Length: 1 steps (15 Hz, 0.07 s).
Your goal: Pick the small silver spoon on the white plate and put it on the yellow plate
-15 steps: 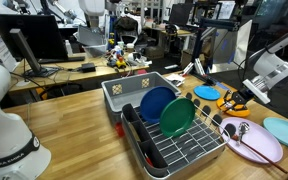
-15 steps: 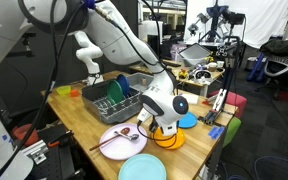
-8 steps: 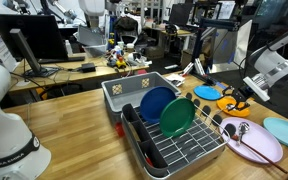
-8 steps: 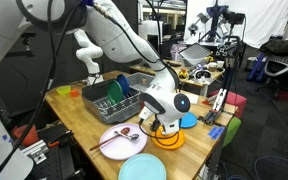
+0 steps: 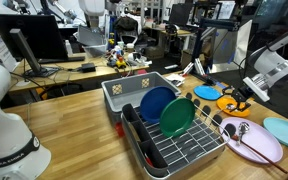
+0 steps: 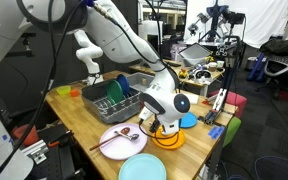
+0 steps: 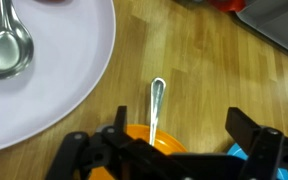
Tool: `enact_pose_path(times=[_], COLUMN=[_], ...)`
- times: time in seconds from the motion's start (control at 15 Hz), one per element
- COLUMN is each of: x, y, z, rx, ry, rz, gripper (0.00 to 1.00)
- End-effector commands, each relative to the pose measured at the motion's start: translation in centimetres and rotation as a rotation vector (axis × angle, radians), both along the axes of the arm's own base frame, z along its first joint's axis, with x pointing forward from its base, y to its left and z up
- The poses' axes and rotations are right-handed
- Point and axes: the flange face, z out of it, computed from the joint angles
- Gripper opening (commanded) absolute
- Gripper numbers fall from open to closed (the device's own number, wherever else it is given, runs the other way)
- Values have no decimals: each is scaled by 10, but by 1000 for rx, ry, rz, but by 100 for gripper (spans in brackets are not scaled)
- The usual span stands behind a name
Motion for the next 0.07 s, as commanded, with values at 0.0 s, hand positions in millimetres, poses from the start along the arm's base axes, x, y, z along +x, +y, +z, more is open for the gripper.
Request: enact_pose_path(times=[0.0], x=[1], y=[-1], z=[0], rx=[0], ry=[1], rz=[1], gripper=[100])
